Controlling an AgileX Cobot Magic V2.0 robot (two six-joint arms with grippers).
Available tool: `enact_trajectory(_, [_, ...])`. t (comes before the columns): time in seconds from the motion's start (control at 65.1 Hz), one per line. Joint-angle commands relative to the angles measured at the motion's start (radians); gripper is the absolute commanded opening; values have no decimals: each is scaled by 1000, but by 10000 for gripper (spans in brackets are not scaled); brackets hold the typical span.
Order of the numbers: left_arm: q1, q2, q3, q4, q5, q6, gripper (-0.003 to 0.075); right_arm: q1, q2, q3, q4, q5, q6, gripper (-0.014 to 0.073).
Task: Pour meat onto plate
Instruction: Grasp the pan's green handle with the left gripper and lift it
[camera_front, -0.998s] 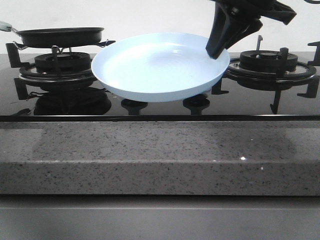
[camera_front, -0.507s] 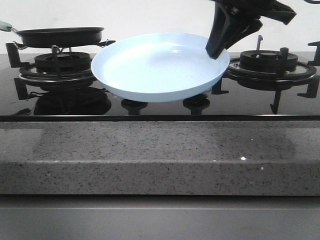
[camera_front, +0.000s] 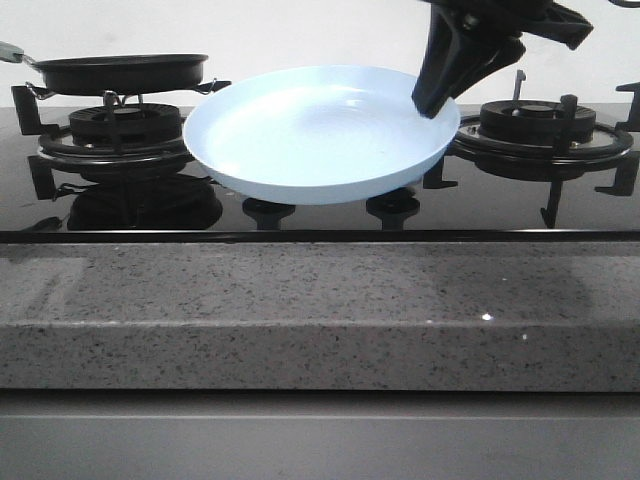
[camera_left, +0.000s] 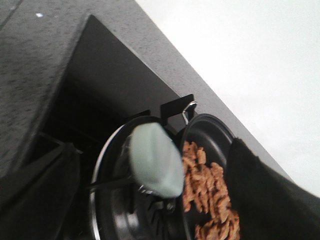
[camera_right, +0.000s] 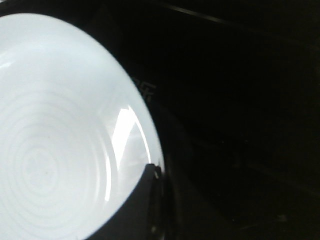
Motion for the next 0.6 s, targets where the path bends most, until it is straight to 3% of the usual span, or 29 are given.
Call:
enact_trajectory(0.0, [-22,-21,-68,-70,11,6,588,0,-54,-27,25,-37,-6,-69])
enact_trajectory(0.323, [-55,59,-124,-122,35,6,569,0,-54,-27,25,-28,-6,-69])
enact_trajectory(0.584, [-55,65,-124,-145,36,4,275,0,-54,-27,25,-24,-6,-69])
